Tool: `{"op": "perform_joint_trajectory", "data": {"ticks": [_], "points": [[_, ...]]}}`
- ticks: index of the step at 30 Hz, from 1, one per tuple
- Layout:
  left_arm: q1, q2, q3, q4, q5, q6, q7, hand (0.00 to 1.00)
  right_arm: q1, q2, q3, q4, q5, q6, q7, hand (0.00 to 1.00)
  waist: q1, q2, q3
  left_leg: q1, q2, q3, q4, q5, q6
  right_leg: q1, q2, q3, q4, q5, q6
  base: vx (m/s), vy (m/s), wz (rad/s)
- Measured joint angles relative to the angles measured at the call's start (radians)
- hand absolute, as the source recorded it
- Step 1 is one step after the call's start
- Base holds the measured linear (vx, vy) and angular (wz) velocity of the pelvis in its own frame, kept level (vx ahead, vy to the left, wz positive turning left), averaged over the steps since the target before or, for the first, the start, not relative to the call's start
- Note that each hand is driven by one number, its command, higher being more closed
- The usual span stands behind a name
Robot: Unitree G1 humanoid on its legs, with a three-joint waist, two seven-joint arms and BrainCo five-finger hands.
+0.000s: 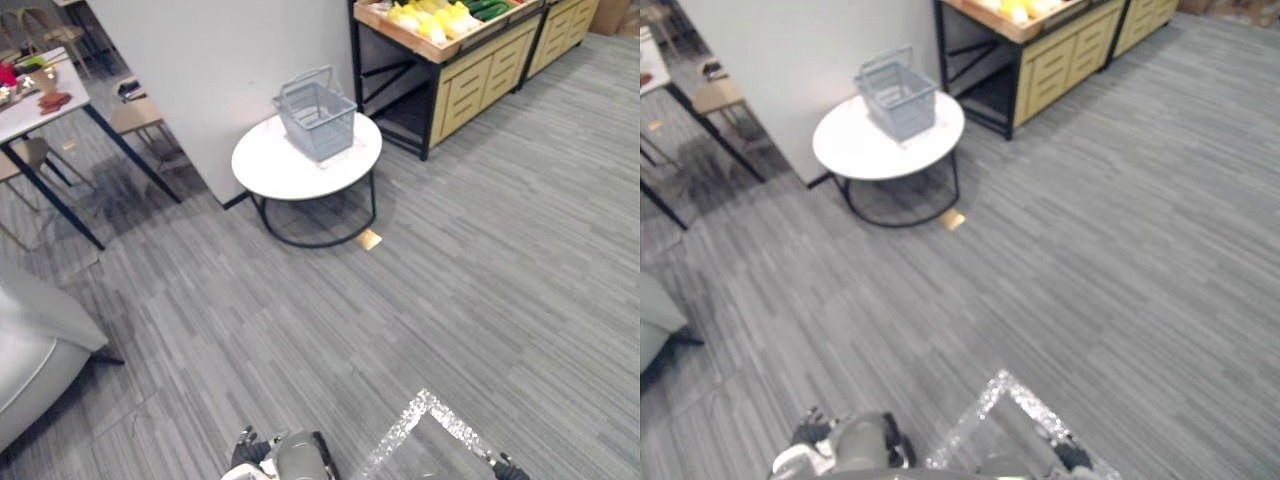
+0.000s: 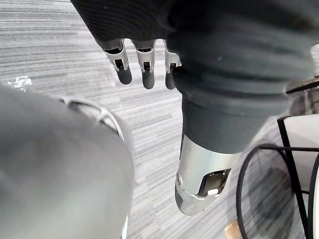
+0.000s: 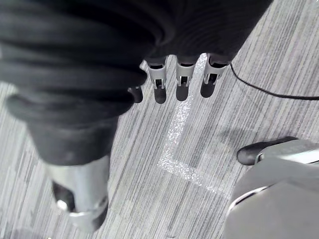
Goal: Pick vegetable in the basket
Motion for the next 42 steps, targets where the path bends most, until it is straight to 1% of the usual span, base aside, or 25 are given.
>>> {"op": "perform_joint_trajectory", "data": {"ticks": [3, 5, 6, 7, 10, 11, 13, 14, 15, 16, 17, 18, 19, 20, 22, 25, 26, 28, 29, 33, 35, 37, 38, 39, 42], "points": [[-0.001, 0.001, 0.028, 0.033, 0.005, 0.008, 0.002, 0.0, -0.024, 0.001, 0.034, -0.027, -0.001, -0.007, 0.001, 0.0, 0.003, 0.012, 0.003, -0.008, -0.021, -0.045, -0.406, 0.111, -0.028, 0.037, 0.005, 0.033, -0.047, -0.014, 0.025, 0.34, 0.184, -0.4], [0.013, 0.0, 0.034, 0.054, 0.016, 0.02, 0.004, 0.0, -0.027, 0.001, 0.046, -0.038, -0.001, -0.009, 0.002, 0.0, 0.016, 0.03, 0.001, -0.034, 0.002, -0.087, -0.469, 0.117, -0.033, 0.061, 0.007, 0.073, -0.062, -0.034, 0.058, 0.32, 0.241, -0.62], [0.021, -0.003, 0.042, 0.056, 0.019, 0.021, 0.004, 0.0, -0.028, -0.003, 0.059, -0.038, -0.002, -0.009, 0.001, 0.0, 0.026, 0.039, -0.001, -0.036, 0.013, -0.085, -0.436, 0.191, -0.03, 0.077, -0.007, 0.1, -0.066, -0.047, 0.079, 0.38, 0.35, -0.58], [0.02, -0.001, 0.043, 0.043, 0.033, 0.016, 0.0, 0.0, -0.036, 0.004, 0.075, -0.036, -0.003, -0.008, 0.003, 0.0, 0.031, 0.024, -0.001, -0.04, -0.002, -0.078, -0.399, 0.224, -0.021, 0.077, -0.036, 0.116, -0.048, -0.039, 0.093, 0.44, 0.415, -0.5], [0.029, 0.02, 0.044, 0.042, 0.045, 0.008, -0.014, 0.0, -0.037, 0.035, 0.082, -0.033, -0.021, -0.008, 0.023, 0.0, 0.037, -0.024, -0.025, -0.032, -0.057, -0.053, -0.352, 0.198, 0.02, 0.022, -0.108, 0.144, 0.056, -0.005, 0.123, 0.34, 0.291, -0.25], [0.036, 0.023, 0.046, 0.044, 0.046, 0.008, -0.013, 0.0, -0.029, 0.038, 0.082, -0.028, -0.043, -0.008, 0.027, 0.0, 0.039, -0.045, -0.038, -0.016, -0.086, -0.026, -0.33, 0.168, 0.049, 0.0, -0.141, 0.17, 0.115, 0.02, 0.129, 0.48, 0.336, -0.15], [0.036, 0.022, 0.049, 0.051, 0.054, 0.016, -0.006, 0.0, -0.025, 0.036, 0.078, -0.012, -0.055, -0.007, 0.027, 0.0, 0.043, -0.048, -0.041, 0.031, -0.104, 0.006, -0.31, 0.122, 0.086, -0.029, -0.157, 0.194, 0.223, 0.112, 0.128, 0.42, 0.278, -0.21], [0.037, 0.03, 0.046, 0.049, 0.075, 0.029, -0.001, 0.0, -0.023, 0.037, 0.077, -0.002, -0.08, -0.007, 0.028, 0.0, 0.042, -0.047, -0.042, 0.061, -0.113, 0.011, -0.297, 0.086, 0.09, -0.081, -0.16, 0.187, 0.35, 0.208, 0.16, 0.43, 0.303, -0.17], [0.04, 0.042, 0.017, 0.044, 0.086, 0.031, 0.006, 0.0, -0.02, 0.037, 0.068, -0.002, -0.08, -0.007, 0.029, 0.0, 0.034, -0.052, -0.043, 0.111, -0.118, 0.021, -0.309, 0.04, 0.095, -0.155, -0.18, 0.167, 0.514, 0.339, 0.227, 0.44, 0.295, -0.08], [0.04, 0.044, -0.005, 0.036, 0.087, 0.032, 0.007, 0.0, -0.02, 0.034, 0.069, -0.002, -0.083, -0.007, 0.028, 0.0, 0.028, -0.059, -0.04, 0.139, -0.127, 0.024, -0.321, 0.022, 0.096, -0.189, -0.195, 0.162, 0.596, 0.401, 0.26, 0.51, 0.272, 0.09], [0.04, 0.062, -0.035, 0.02, 0.086, 0.032, 0.015, 0.0, -0.019, 0.033, 0.069, 0.001, -0.091, -0.007, 0.028, 0.0, 0.02, -0.07, -0.035, 0.182, -0.148, 0.024, -0.327, -0.004, 0.103, -0.268, -0.225, 0.146, 0.775, 0.376, 0.261, 0.42, 0.169, 0.1], [0.025, 0.06, -0.057, -0.002, 0.085, 0.031, 0.022, 0.0, -0.02, 0.022, 0.068, 0.0, -0.106, -0.007, 0.026, 0.0, 0.017, -0.069, -0.029, 0.244, -0.16, 0.023, -0.35, -0.019, 0.106, -0.34, -0.244, 0.1, 0.899, 0.29, 0.226, 0.41, 0.134, 0.06], [0.017, 0.055, -0.069, -0.017, 0.081, 0.03, 0.023, 0.0, -0.019, 0.013, 0.068, -0.004, -0.111, -0.007, 0.026, 0.0, 0.016, -0.06, -0.023, 0.284, -0.16, 0.021, -0.372, -0.027, 0.101, -0.369, -0.251, 0.061, 0.932, 0.252, 0.201, 0.31, 0.055, -0.06], [0.014, 0.048, -0.09, -0.047, 0.071, 0.029, 0.026, 0.0, -0.017, -0.004, 0.068, -0.004, -0.111, -0.007, 0.025, 0.0, 0.012, -0.038, -0.009, 0.366, -0.156, 0.019, -0.422, -0.034, 0.099, -0.405, -0.263, -0.026, 0.941, 0.173, 0.141, 0.38, 0.041, 0.02], [-0.004, 0.036, -0.1, -0.093, 0.067, 0.02, 0.032, 0.0, -0.007, -0.016, 0.067, -0.009, -0.116, -0.006, 0.024, 0.0, -0.008, -0.016, -0.006, 0.439, -0.143, 0.0, -0.467, -0.05, 0.088, -0.459, -0.265, -0.141, 0.824, 0.09, 0.112, 0.37, -0.016, 0.25], [-0.062, 0.014, -0.1, -0.127, 0.031, -0.007, 0.05, 0.0, 0.003, -0.012, 0.037, -0.023, -0.119, -0.008, 0.021, 0.0, -0.016, -0.014, -0.004, 0.463, -0.128, -0.048, -0.469, -0.088, 0.04, -0.532, -0.262, -0.22, 0.371, 0.123, 0.131, 0.42, -0.252, 0.54], [-0.068, 0.01, -0.095, -0.124, 0.03, -0.014, 0.055, 0.0, 0.004, -0.011, 0.022, -0.024, -0.121, -0.003, 0.015, 0.0, -0.016, -0.017, -0.005, 0.479, -0.124, -0.068, -0.471, -0.105, 0.012, -0.526, -0.261, -0.215, 0.133, 0.213, 0.136, 0.32, -0.299, 0.44], [-0.067, -0.014, -0.078, -0.082, 0.03, -0.013, 0.056, 0.0, 0.008, -0.013, -0.01, -0.023, -0.132, -0.002, 0.005, 0.0, -0.008, -0.006, 0.006, 0.524, -0.107, -0.085, -0.503, -0.125, -0.025, -0.485, -0.237, -0.229, 0.027, 0.418, 0.106, 0.44, -0.352, 0.26], [-0.067, -0.038, -0.079, -0.041, 0.031, -0.011, 0.054, 0.0, -0.012, -0.023, -0.042, -0.025, -0.155, 0.0, -0.004, 0.0, -0.005, 0.034, 0.006, 0.527, -0.097, -0.094, -0.519, -0.099, -0.025, -0.518, -0.227, -0.229, 0.111, 0.343, 0.102, 0.44, -0.254, 0.11], [-0.013, -0.056, -0.042, 0.038, 0.042, 0.005, 0.055, 0.0, -0.001, -0.025, -0.085, -0.02, -0.158, 0.004, -0.003, 0.0, -0.006, 0.03, 0.001, 0.616, -0.08, -0.128, -0.492, -0.035, -0.049, -0.514, -0.269, -0.234, 0.406, 0.102, 0.092, 0.45, -0.264, 0.22], [-0.005, -0.063, -0.012, 0.062, 0.048, 0.014, 0.056, 0.0, -0.003, -0.031, -0.085, -0.012, -0.158, 0.003, -0.002, 0.0, -0.009, 0.045, -0.009, 0.57, -0.056, -0.158, -0.39, -0.034, -0.052, -0.487, -0.272, -0.267, 0.419, 0.055, 0.098, 0.41, -0.232, 0.4], [-0.014, -0.059, 0.017, 0.059, 0.049, 0.023, 0.058, 0.0, 0.001, -0.032, -0.086, 0.009, -0.159, 0.009, -0.002, 0.0, -0.018, 0.038, -0.007, 0.441, -0.021, -0.185, -0.157, 0.002, -0.107, -0.438, -0.287, -0.319, 0.405, 0.04, 0.092, 0.37, -0.175, 0.7], [-0.017, -0.058, 0.038, 0.057, 0.046, 0.027, 0.06, 0.0, 0.007, -0.034, -0.084, 0.011, -0.159, 0.012, -0.006, 0.0, -0.023, 0.033, -0.004, 0.369, 0.017, -0.177, -0.007, 0.072, -0.142, -0.388, -0.294, -0.355, 0.389, 0.035, 0.085, 0.44, -0.115, 0.48], [-0.016, -0.055, 0.058, 0.052, 0.045, 0.027, 0.06, 0.0, 0.007, -0.037, -0.075, 0.01, -0.161, 0.012, -0.007, 0.0, -0.018, 0.018, 0.004, 0.336, 0.05, -0.127, 0.1, 0.156, -0.136, -0.335, -0.293, -0.363, 0.36, 0.033, 0.082, 0.44, -0.084, 0.33], [-0.026, -0.055, 0.066, 0.05, 0.041, 0.024, 0.058, 0.0, -0.005, -0.055, -0.071, 0.005, -0.19, 0.01, -0.012, 0.0, -0.008, 0.017, 0.005, 0.242, 0.086, 0.024, 0.279, 0.061, -0.11, -0.235, -0.298, -0.371, 0.258, 0.045, 0.102, 0.29, 0.034, 0.06]]}}
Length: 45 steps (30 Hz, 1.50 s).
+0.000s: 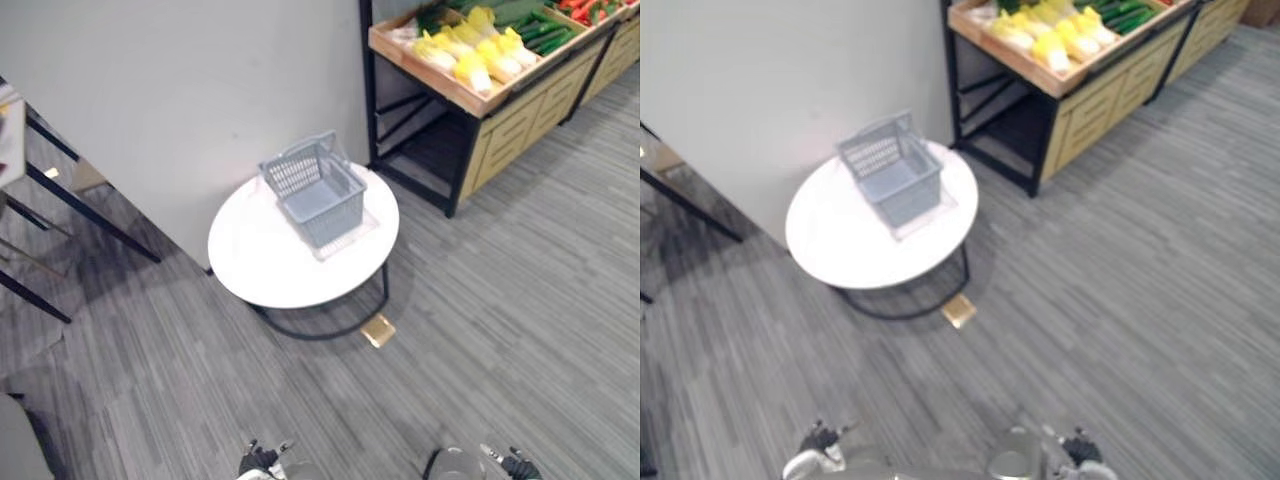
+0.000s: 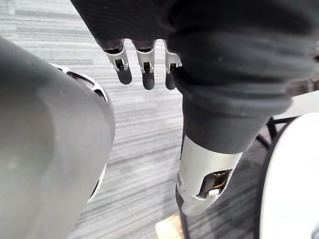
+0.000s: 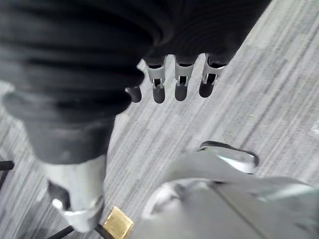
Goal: Pick vegetable in the basket
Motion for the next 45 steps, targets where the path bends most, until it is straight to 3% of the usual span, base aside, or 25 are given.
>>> {"op": "perform_joint_trajectory", "data": {"ticks": [2, 4, 5, 6, 8, 9, 11, 13, 16, 19, 20, 21, 23, 24, 25, 27, 30, 31, 33, 34, 36, 40, 43, 44, 45], "points": [[-0.001, 0.002, 0.002, -0.012, -0.004, -0.003, 0.0, 0.0, -0.007, 0.001, -0.013, 0.003, -0.003, 0.004, -0.001, 0.0, 0.005, 0.0, 0.0, -0.065, -0.004, 0.061, -0.011, -0.065, 0.026, 0.061, 0.0, -0.021, -0.06, 0.009, 0.015, 0.23, 0.117, 0.21], [-0.003, 0.007, -0.004, -0.02, -0.008, -0.003, 0.0, 0.0, -0.009, 0.011, -0.013, 0.0, -0.002, 0.003, -0.006, 0.0, 0.002, 0.001, 0.0, -0.128, -0.033, 0.103, -0.196, -0.076, 0.06, 0.119, -0.004, -0.059, -0.111, 0.027, 0.055, 0.23, 0.204, 0.31], [-0.003, 0.006, -0.016, -0.02, -0.008, -0.003, 0.0, 0.0, -0.006, 0.012, -0.013, -0.002, -0.002, 0.003, -0.007, 0.0, 0.002, 0.008, -0.001, -0.138, -0.061, 0.114, -0.359, -0.02, 0.097, 0.141, -0.002, -0.076, -0.125, 0.028, 0.076, 0.36, 0.357, 0.63], [-0.005, 0.002, -0.033, -0.017, -0.008, -0.001, 0.0, 0.0, 0.0, 0.023, -0.013, -0.011, 0.004, 0.003, -0.01, 0.0, 0.001, 0.023, -0.008, -0.12, -0.114, 0.117, -0.534, 0.019, 0.194, 0.177, 0.001, -0.099, -0.143, 0.023, 0.126, 0.41, 0.309, 0.92], [-0.01, 0.013, -0.035, -0.04, -0.007, -0.005, 0.001, 0.0, 0.015, 0.058, 0.026, -0.022, 0.004, 0.002, -0.007, 0.0, 0.006, -0.022, -0.013, -0.126, -0.171, 0.107, -0.591, 0.037, 0.195, 0.193, 0.009, -0.104, -0.223, 0.037, 0.116, 0.33, 0.144, 0.85], [-0.012, 0.019, -0.027, -0.049, -0.011, 0.0, 0.001, 0.0, 0.004, 0.082, 0.057, -0.045, 0.004, -0.002, -0.008, 0.0, 0.022, -0.032, -0.012, -0.16, -0.18, 0.092, -0.57, 0.023, 0.208, 0.211, 0.04, -0.095, -0.301, 0.077, 0.089, 0.19, 0.026, 0.42], [-0.01, 0.019, -0.003, -0.057, -0.009, 0.0, 0.002, 0.0, -0.026, 0.085, 0.093, -0.053, 0.004, -0.004, -0.007, 0.0, 0.035, -0.035, -0.008, -0.17, -0.177, 0.1, -0.536, 0.001, 0.218, 0.23, 0.051, -0.078, -0.349, 0.115, 0.093, 0.2, 0.067, 0.12], [0.013, 0.034, 0.005, -0.053, -0.009, -0.001, 0.002, 0.0, -0.061, 0.091, 0.127, -0.062, 0.004, -0.019, -0.002, 0.0, 0.039, -0.032, -0.008, -0.145, -0.152, 0.114, -0.492, -0.033, 0.199, 0.266, 0.066, -0.033, -0.388, 0.163, 0.102, 0.16, 0.053, -0.34], [0.027, 0.041, 0.01, -0.019, -0.009, 0.001, 0.003, 0.0, -0.063, 0.089, 0.15, -0.06, 0.002, -0.025, 0.003, 0.0, 0.052, -0.033, -0.007, -0.081, -0.14, 0.1, -0.515, -0.09, 0.158, 0.252, 0.067, 0.02, -0.311, 0.167, 0.103, 0.09, 0.044, -0.64], [0.054, 0.046, -0.014, -0.015, -0.008, 0.004, 0.003, 0.0, -0.065, 0.07, 0.165, -0.041, -0.006, -0.017, 0.003, 0.0, 0.055, -0.034, -0.017, 0.016, -0.172, 0.12, -0.646, -0.095, 0.163, 0.014, -0.038, 0.121, 0.162, 0.163, 0.107, 0.03, 0.133, -0.76], [0.065, 0.079, -0.033, -0.019, -0.008, 0.005, 0.003, 0.0, -0.053, 0.081, 0.174, -0.054, 0.004, -0.018, 0.007, 0.0, 0.041, -0.077, -0.015, 0.054, -0.195, 0.134, -0.657, -0.094, 0.161, -0.077, -0.093, 0.153, 0.345, 0.219, 0.09, 0.07, 0.051, -0.13], [0.074, 0.107, -0.046, -0.017, -0.008, 0.01, 0.003, 0.0, -0.053, 0.072, 0.191, -0.048, -0.007, -0.015, 0.008, 0.0, 0.03, -0.106, -0.017, 0.095, -0.214, 0.127, -0.68, -0.09, 0.157, -0.079, -0.127, 0.156, 0.409, 0.263, 0.098, 0.08, 0.023, 0.01], [0.077, 0.107, -0.063, -0.024, -0.008, 0.01, 0.004, 0.0, -0.032, 0.064, 0.192, -0.045, -0.008, -0.015, 0.007, 0.0, 0.025, -0.104, -0.024, 0.134, -0.224, 0.104, -0.715, -0.076, 0.169, -0.079, -0.154, 0.126, 0.457, 0.338, 0.08, 0.14, -0.033, 0.23], [0.063, 0.103, -0.07, -0.033, -0.008, 0.008, 0.004, 0.0, -0.024, 0.065, 0.186, -0.043, -0.006, -0.014, 0.004, 0.0, 0.022, -0.1, -0.025, 0.145, -0.217, 0.081, -0.729, -0.068, 0.176, -0.081, -0.172, 0.059, 0.485, 0.249, 0.077, 0.19, -0.069, 0.4], [0.06, 0.102, -0.078, -0.035, -0.008, 0.008, 0.004, 0.0, -0.026, 0.063, 0.186, -0.044, -0.007, -0.014, 0.005, 0.0, 0.021, -0.097, -0.025, 0.146, -0.204, 0.073, -0.731, -0.062, 0.172, -0.086, -0.176, -0.017, 0.455, 0.136, 0.077, 0.2, -0.11, 0.35], [0.053, 0.095, -0.079, -0.037, -0.008, 0.008, 0.003, 0.0, -0.027, 0.063, 0.188, -0.044, -0.007, -0.014, 0.005, 0.0, 0.019, -0.096, -0.025, 0.162, -0.193, 0.076, -0.737, -0.058, 0.167, -0.108, -0.159, -0.089, 0.355, 0.082, 0.055, 0.2, -0.181, 0.14], [0.049, 0.086, -0.08, -0.035, -0.004, 0.006, 0.0, 0.0, -0.031, 0.057, 0.179, -0.048, -0.007, -0.015, 0.006, 0.0, 0.012, -0.08, -0.021, 0.194, -0.166, 0.076, -0.753, -0.047, 0.147, -0.133, -0.113, -0.083, 0.093, 0.106, 0.069, 0.2, -0.268, 0.11], [0.048, 0.087, -0.08, -0.028, 0.004, 0.005, -0.001, 0.0, -0.027, 0.059, 0.175, -0.048, -0.007, -0.015, 0.006, 0.0, 0.013, -0.086, -0.024, 0.215, -0.162, 0.077, -0.78, -0.035, 0.116, -0.147, -0.114, -0.037, -0.08, 0.193, 0.059, 0.21, -0.335, 0.1], [0.051, 0.098, -0.072, -0.022, 0.003, 0.006, -0.001, 0.0, -0.017, 0.069, 0.168, -0.047, -0.007, -0.014, 0.006, 0.0, 0.017, -0.113, -0.031, 0.247, -0.163, 0.077, -0.811, -0.025, 0.053, -0.152, -0.126, 0.012, -0.199, 0.311, 0.043, 0.21, -0.4, 0.01], [0.045, 0.088, -0.06, -0.004, 0.006, 0.008, 0.002, 0.0, -0.021, 0.056, 0.156, -0.043, -0.007, -0.012, 0.008, 0.0, 0.03, -0.091, -0.019, 0.292, -0.132, 0.084, -0.851, -0.01, 0.004, -0.15, -0.089, 0.018, -0.177, 0.351, 0.044, 0.18, -0.361, -0.2], [0.042, 0.052, -0.06, 0.007, 0.011, 0.007, -0.001, 0.0, -0.015, 0.013, 0.158, -0.049, -0.008, -0.013, 0.005, 0.0, 0.021, -0.038, -0.032, 0.297, -0.094, 0.111, -0.858, -0.017, -0.014, -0.182, -0.043, 0.004, -0.076, 0.237, 0.028, 0.19, -0.26, -0.13], [0.035, 0.03, -0.037, 0.002, 0.01, 0.007, 0.0, 0.0, 0.001, 0.016, 0.173, -0.044, -0.009, 0.001, 0.012, 0.0, 0.021, -0.027, -0.041, 0.316, -0.04, 0.11, -0.868, 0.022, -0.032, -0.203, -0.02, -0.014, 0.05, 0.125, 0.011, 0.15, -0.249, 0.06], [0.036, 0.028, -0.013, -0.016, 0.007, 0.005, 0.004, 0.0, 0.005, 0.02, 0.206, -0.038, -0.009, 0.002, 0.014, 0.0, 0.022, -0.054, -0.056, 0.212, -0.004, 0.086, -0.663, 0.054, -0.025, -0.195, -0.016, -0.023, 0.012, 0.122, 0.008, 0.15, -0.275, 0.04], [0.037, 0.027, -0.013, -0.027, -0.001, 0.004, 0.004, 0.0, 0.008, 0.012, 0.222, -0.035, -0.009, 0.002, 0.014, 0.0, 0.017, -0.043, -0.052, 0.129, 0.04, 0.058, -0.502, 0.07, -0.003, -0.159, -0.003, -0.045, -0.031, 0.125, 0.012, 0.13, -0.215, 0.19], [0.039, 0.026, -0.023, -0.031, -0.007, 0.002, 0.006, 0.0, 0.01, 0.006, 0.227, -0.029, -0.009, 0.001, 0.013, 0.0, 0.012, -0.033, -0.048, 0.079, 0.078, 0.056, -0.395, 0.121, 0.069, -0.114, 0.013, -0.066, -0.077, 0.132, 0.022, 0.12, -0.205, 0.18]]}}
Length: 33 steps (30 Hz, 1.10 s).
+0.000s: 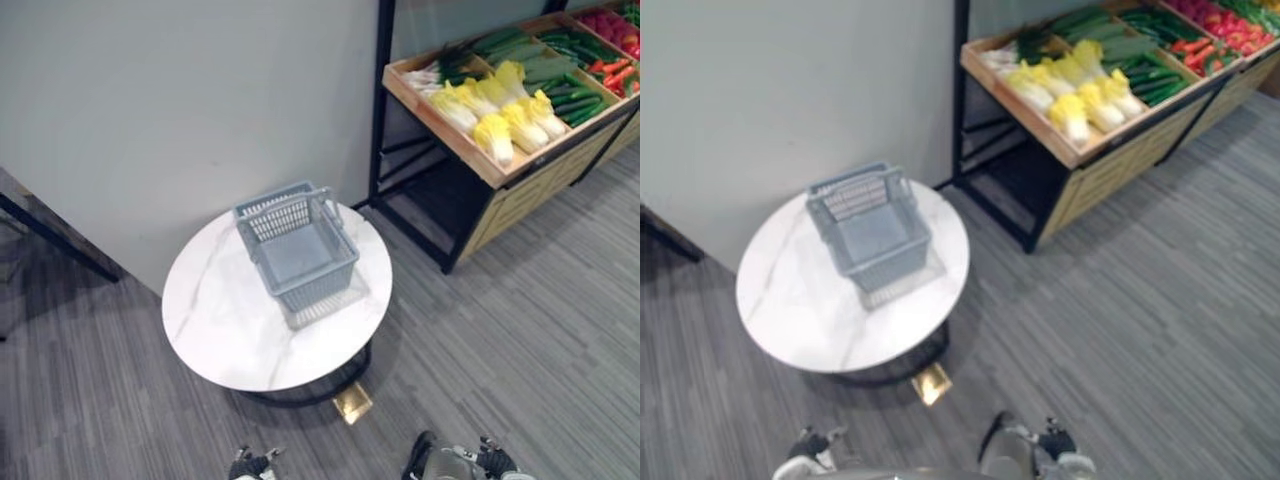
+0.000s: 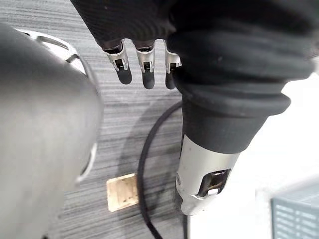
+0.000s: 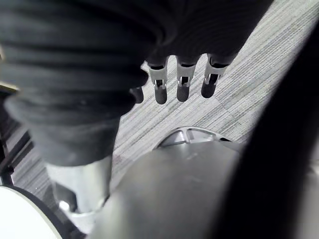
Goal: Pick vegetable in the basket
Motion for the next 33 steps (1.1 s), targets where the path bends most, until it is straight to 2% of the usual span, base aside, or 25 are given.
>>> {"op": "perform_joint_trajectory", "data": {"ticks": [2, 3, 5, 7, 8, 9, 10, 11, 12, 13, 14, 15, 18, 20, 21, 22, 23, 24, 25, 27, 29, 31, 32, 33], "points": [[0.005, 0.008, -0.018, -0.006, -0.004, -0.003, 0.0, 0.0, 0.008, -0.006, 0.015, 0.014, 0.0, -0.001, 0.0, 0.0, 0.0, 0.005, 0.003, -0.01, 0.025, 0.021, 0.053, 0.091, 0.084, 0.06, 0.021, -0.005, -0.052, 0.004, 0.004, 0.11, -0.181, 0.18], [0.008, 0.01, -0.025, -0.006, -0.005, -0.003, 0.0, 0.0, 0.016, -0.013, 0.023, 0.014, 0.0, -0.002, -0.001, 0.0, -0.004, 0.0, 0.005, -0.03, 0.047, 0.025, 0.101, 0.154, 0.064, 0.117, 0.044, 0.003, -0.118, 0.006, -0.001, 0.16, -0.23, 0.24], [0.003, -0.002, -0.037, -0.008, -0.005, -0.007, 0.0, 0.0, 0.018, -0.024, 0.021, 0.015, 0.0, -0.002, -0.003, 0.0, -0.005, 0.016, 0.005, -0.071, 0.032, 0.032, 0.175, 0.056, 0.016, 0.149, 0.056, 0.009, -0.166, 0.01, -0.008, 0.13, -0.167, 0.18], [0.002, -0.002, -0.062, -0.019, -0.005, -0.009, -0.002, 0.0, 0.012, -0.032, 0.002, 0.016, 0.0, 0.0, -0.004, 0.0, -0.006, 0.022, 0.006, -0.131, -0.043, 0.098, 0.175, -0.071, -0.014, 0.179, 0.064, 0.008, -0.226, 0.012, -0.011, 0.1, -0.07, 0.15], [0.002, -0.003, -0.064, -0.024, -0.005, -0.009, -0.002, 0.0, 0.012, -0.032, -0.005, 0.016, 0.0, 0.0, -0.004, 0.0, -0.003, 0.022, 0.006, -0.138, -0.067, 0.12, 0.14, -0.085, -0.019, 0.184, 0.066, 0.007, -0.237, 0.013, -0.011, 0.13, 0.006, 0.09], [0.004, -0.004, -0.067, -0.027, -0.004, -0.009, -0.002, 0.0, 0.009, -0.03, -0.007, 0.015, 0.001, 0.0, -0.005, 0.0, -0.001, 0.027, 0.006, -0.146, -0.138, 0.152, -0.011, -0.09, -0.022, 0.192, 0.073, 0.004, -0.249, 0.021, -0.006, 0.1, 0.03, 0.02], [0.004, -0.004, -0.067, -0.027, -0.003, -0.009, -0.003, 0.0, 0.009, -0.03, -0.008, 0.014, 0.001, 0.0, -0.006, 0.0, -0.001, 0.028, 0.006, -0.146, -0.152, 0.153, -0.049, -0.088, -0.021, 0.193, 0.076, 0.004, -0.251, 0.031, -0.005, 0.14, 0.09, -0.08], [0.008, -0.01, -0.066, -0.024, -0.002, -0.003, -0.003, 0.0, 0.01, -0.034, -0.011, 0.01, 0.0, 0.0, -0.006, 0.0, 0.0, 0.05, 0.004, -0.14, -0.2, 0.134, -0.212, -0.061, -0.004, 0.199, 0.102, 0.005, -0.258, 0.046, -0.005, 0.15, 0.118, -0.29], [0.014, -0.024, -0.056, -0.021, -0.002, -0.002, -0.004, 0.0, 0.008, -0.044, -0.027, 0.007, 0.0, -0.002, -0.007, 0.0, 0.012, 0.085, 0.007, -0.123, -0.219, 0.119, -0.333, -0.01, 0.078, 0.211, 0.138, 0.012, -0.262, 0.054, 0.005, 0.2, 0.15, -0.28], [0.012, -0.023, -0.05, -0.013, -0.001, -0.002, -0.005, 0.0, 0.008, -0.033, -0.038, 0.008, 0.0, -0.002, -0.009, 0.0, 0.014, 0.091, 0.004, -0.1, -0.229, 0.114, -0.355, -0.017, 0.116, 0.222, 0.142, 0.014, -0.271, 0.055, 0.012, 0.25, 0.115, -0.01], [0.006, -0.017, -0.042, -0.007, -0.001, -0.003, -0.005, 0.0, 0.013, -0.008, -0.047, 0.008, 0.0, -0.003, -0.009, 0.0, 0.014, 0.056, 0.002, -0.089, -0.254, 0.107, -0.368, -0.013, 0.109, 0.248, 0.132, 0.005, -0.304, 0.065, 0.028, 0.3, 0.067, 0.19], [0.001, -0.014, -0.016, -0.018, 0.0, -0.007, -0.006, 0.0, 0.01, 0.007, -0.047, 0.009, -0.005, -0.003, -0.008, 0.0, 0.022, 0.032, 0.012, -0.077, -0.27, 0.108, -0.376, -0.019, 0.112, 0.268, 0.126, 0.004, -0.328, 0.069, 0.033, 0.25, 0.035, 0.24], [0.002, -0.002, -0.008, -0.013, 0.005, -0.001, -0.006, 0.0, -0.006, 0.016, -0.049, 0.007, -0.036, -0.006, -0.009, 0.0, 0.02, 0.013, 0.011, -0.043, -0.299, 0.107, -0.387, -0.035, 0.134, 0.298, 0.104, 0.0, -0.315, 0.063, 0.046, 0.21, 0.042, 0.09], [0.003, 0.0, -0.011, -0.004, 0.01, -0.001, -0.005, 0.0, -0.007, 0.015, -0.052, -0.002, -0.037, -0.007, -0.009, 0.0, 0.019, 0.02, 0.013, -0.006, -0.3, 0.11, -0.388, -0.06, 0.128, 0.286, 0.072, 0.01, -0.209, 0.024, 0.053, 0.14, 0.074, -0.15], [0.007, -0.001, -0.018, 0.008, 0.01, 0.002, -0.005, 0.0, -0.008, 0.014, -0.052, -0.013, -0.038, -0.008, -0.009, 0.0, 0.02, 0.025, 0.013, 0.03, -0.293, 0.114, -0.4, -0.091, 0.12, 0.233, 0.035, 0.032, -0.032, -0.005, 0.058, 0.09, 0.147, -0.26], [0.013, 0.001, -0.025, 0.009, 0.011, 0.003, -0.006, 0.0, -0.01, 0.009, -0.051, -0.017, -0.039, -0.012, -0.008, 0.0, 0.019, 0.03, 0.011, 0.051, -0.292, 0.12, -0.408, -0.098, 0.116, 0.185, 0.007, 0.053, 0.091, -0.006, 0.058, 0.06, 0.134, -0.23], [0.016, 0.006, -0.033, 0.009, 0.013, 0.003, -0.006, 0.0, -0.009, 0.01, -0.049, -0.02, -0.04, -0.014, -0.008, 0.0, 0.018, 0.026, 0.01, 0.06, -0.296, 0.121, -0.41, -0.106, 0.113, 0.156, -0.015, 0.07, 0.168, -0.005, 0.057, -0.01, 0.109, 0.01], [0.022, 0.032, -0.061, 0.001, 0.014, 0.002, -0.007, 0.0, -0.008, 0.021, -0.045, -0.021, -0.04, -0.016, -0.008, 0.0, 0.016, -0.003, 0.004, 0.085, -0.32, 0.108, -0.425, -0.118, 0.115, 0.106, -0.067, 0.11, 0.301, -0.005, 0.057, 0.01, 0.048, 0.17], [0.021, 0.04, -0.069, 0.0, 0.016, 0.002, -0.006, 0.0, -0.006, 0.026, -0.044, -0.02, -0.041, -0.016, -0.008, 0.0, 0.015, -0.009, 0.004, 0.095, -0.324, 0.102, -0.435, -0.119, 0.12, 0.098, -0.082, 0.118, 0.333, -0.006, 0.055, 0.04, 0.022, 0.35], [0.022, 0.053, -0.077, -0.007, 0.015, 0.002, -0.003, 0.0, -0.002, 0.04, -0.026, -0.019, -0.059, -0.015, -0.005, 0.0, 0.019, -0.031, 0.007, 0.083, -0.314, 0.062, -0.439, -0.116, 0.116, 0.106, -0.073, 0.102, 0.277, -0.064, 0.003, 0.09, -0.117, 0.43], [0.016, 0.053, -0.085, -0.007, 0.015, 0.002, -0.002, 0.0, -0.007, 0.039, -0.017, -0.022, -0.077, -0.015, -0.005, 0.0, 0.014, -0.027, 0.008, 0.057, -0.294, 0.016, -0.435, -0.111, 0.105, 0.103, -0.047, 0.113, 0.184, -0.088, 0.005, 0.06, -0.198, 0.6], [0.011, 0.049, -0.093, -0.007, 0.015, 0.002, -0.002, 0.0, -0.007, 0.028, -0.005, -0.031, -0.081, -0.015, -0.005, 0.0, 0.016, -0.014, 0.016, 0.052, -0.263, -0.034, -0.436, -0.104, 0.081, 0.099, -0.021, 0.162, 0.083, -0.078, 0.019, 0.06, -0.253, 0.68], [0.012, 0.053, -0.096, -0.007, 0.015, 0.0, -0.001, 0.0, -0.009, 0.028, 0.002, -0.036, -0.1, -0.015, -0.006, 0.0, 0.021, -0.018, 0.014, 0.05, -0.248, -0.064, -0.437, -0.097, 0.055, 0.09, -0.013, 0.217, 0.006, -0.057, 0.047, 0.08, -0.351, 0.78], [0.012, 0.066, -0.099, -0.008, 0.015, -0.003, 0.0, 0.0, -0.01, 0.029, 0.033, -0.054, -0.119, -0.016, -0.006, 0.0, 0.022, -0.042, 0.008, 0.041, -0.247, -0.098, -0.44, -0.082, 0.024, 0.087, -0.011, 0.263, -0.092, 0.0, 0.075, 0.09, -0.379, 0.81]]}}
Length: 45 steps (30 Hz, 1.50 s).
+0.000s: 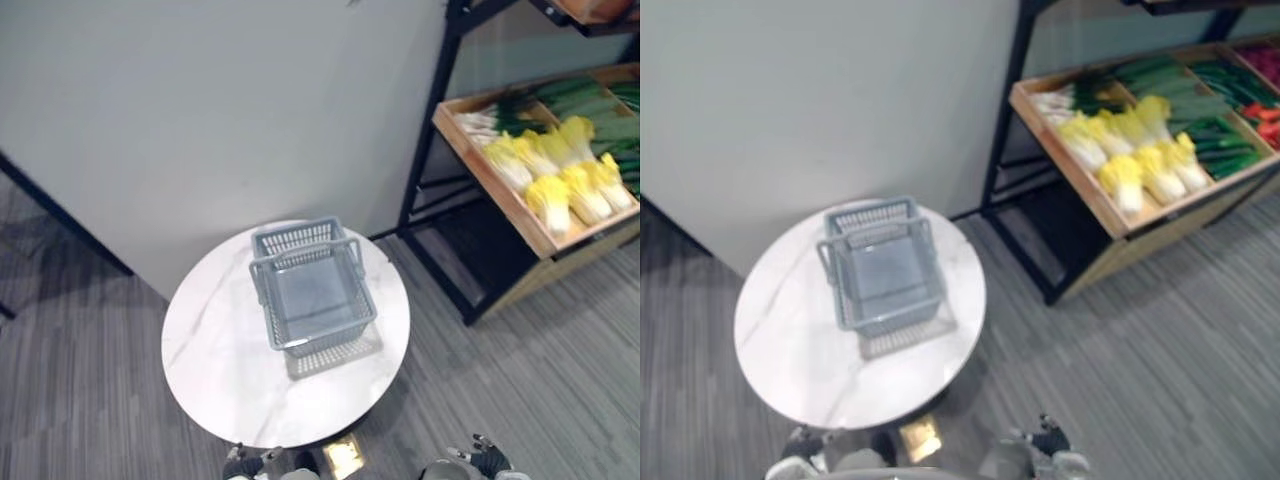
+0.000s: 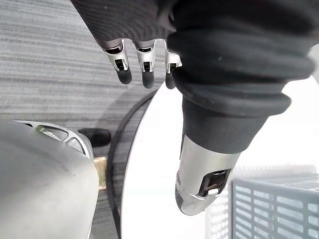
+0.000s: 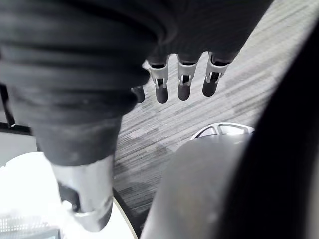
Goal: Pick vegetable in the basket
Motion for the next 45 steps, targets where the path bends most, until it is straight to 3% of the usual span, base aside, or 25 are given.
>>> {"op": "perform_joint_trajectory", "data": {"ticks": [1, 2, 5, 8, 15, 19, 22, 26, 34, 40, 45], "points": [[0.0, 0.015, -0.005, -0.004, 0.0, -0.001, 0.0, 0.0, -0.005, 0.005, 0.013, -0.005, -0.007, -0.001, 0.0, 0.0, 0.0, -0.026, -0.001, -0.001, -0.008, -0.016, -0.004, 0.012, -0.021, -0.001, -0.007, 0.03, -0.044, 0.063, -0.005, 0.09, -0.399, 0.86], [-0.007, 0.015, -0.009, 0.0, 0.001, 0.003, 0.003, 0.0, -0.023, -0.003, 0.037, 0.0, -0.031, 0.002, 0.0, 0.0, 0.0, -0.015, 0.007, 0.009, 0.014, -0.049, -0.026, 0.036, -0.045, 0.01, 0.019, 0.019, -0.025, 0.067, 0.035, 0.13, -0.339, 0.58], [0.0, -0.037, -0.009, -0.012, 0.0, -0.001, 0.007, 0.0, -0.06, -0.067, 0.102, -0.058, -0.044, -0.001, -0.001, 0.0, 0.024, 0.057, -0.004, -0.007, 0.08, -0.07, -0.062, 0.088, -0.064, 0.003, 0.093, -0.038, -0.025, 0.035, -0.005, 0.12, -0.257, 0.34], [0.009, -0.048, -0.006, -0.022, -0.008, -0.007, 0.007, 0.0, -0.075, -0.101, 0.183, -0.158, -0.077, -0.004, 0.003, 0.0, 0.026, 0.077, -0.015, -0.024, 0.11, -0.071, -0.071, 0.122, -0.073, 0.016, 0.132, -0.073, -0.039, 0.024, -0.021, 0.05, -0.133, 0.27], [0.021, -0.043, 0.011, -0.041, -0.02, -0.023, 0.021, 0.0, -0.079, -0.141, 0.324, -0.367, -0.199, -0.051, 0.007, 0.0, 0.04, 0.066, -0.019, -0.062, 0.107, -0.076, -0.075, 0.127, -0.073, 0.02, 0.133, -0.104, -0.081, 0.027, -0.016, -0.01, 0.017, 0.16], [0.04, -0.04, 0.013, -0.054, -0.017, -0.02, 0.037, 0.0, -0.082, -0.256, 0.329, -0.61, -0.298, -0.065, -0.011, 0.0, 0.034, 0.064, -0.022, -0.081, 0.081, -0.073, -0.094, 0.143, -0.059, 0.021, 0.115, -0.118, -0.112, 0.048, 0.002, 0.0, 0.054, 0.14], [0.054, -0.031, 0.01, -0.059, -0.006, -0.014, 0.038, 0.0, -0.158, -0.341, 0.355, -0.713, -0.361, -0.075, -0.045, 0.0, 0.035, 0.058, -0.026, -0.087, 0.069, -0.064, -0.095, 0.148, -0.053, 0.025, 0.109, -0.117, -0.135, 0.071, 0.002, 0.01, 0.03, 0.01], [0.055, -0.026, 0.001, -0.061, 0.0, -0.014, 0.038, 0.0, -0.315, -0.36, 0.417, -0.751, -0.409, -0.076, -0.079, 0.0, 0.04, 0.058, -0.026, -0.086, 0.067, -0.057, -0.096, 0.158, -0.056, 0.037, 0.109, -0.122, -0.151, 0.084, 0.004, -0.01, 0.006, 0.02], [0.053, -0.026, -0.005, -0.068, 0.0, -0.007, 0.039, 0.0, -0.597, -0.352, 0.549, -0.737, -0.467, -0.068, -0.085, 0.0, 0.106, 0.048, -0.025, -0.147, 0.063, -0.101, -0.097, 0.169, -0.043, 0.017, 0.105, -0.17, -0.15, 0.092, 0.002, -0.02, 0.011, 0.19], [0.039, -0.026, 0.004, -0.07, -0.001, 0.001, 0.043, 0.0, -0.925, -0.307, 0.588, -0.46, -0.467, -0.03, -0.088, 0.0, 0.163, 0.033, 0.007, -0.208, 0.055, -0.162, -0.097, 0.19, -0.036, -0.005, 0.099, -0.224, -0.138, 0.092, 0.002, -0.01, 0.015, 0.27], [0.0, -0.026, 0.005, -0.078, -0.018, -0.002, 0.073, 0.0, -1.114, -0.269, 0.559, -0.276, -0.467, 0.008, -0.129, 0.0, 0.195, 0.038, 0.063, -0.281, 0.04, -0.212, -0.097, 0.213, -0.025, -0.053, 0.083, -0.265, -0.11, 0.092, 0.002, -0.01, 0.035, 0.25]]}}
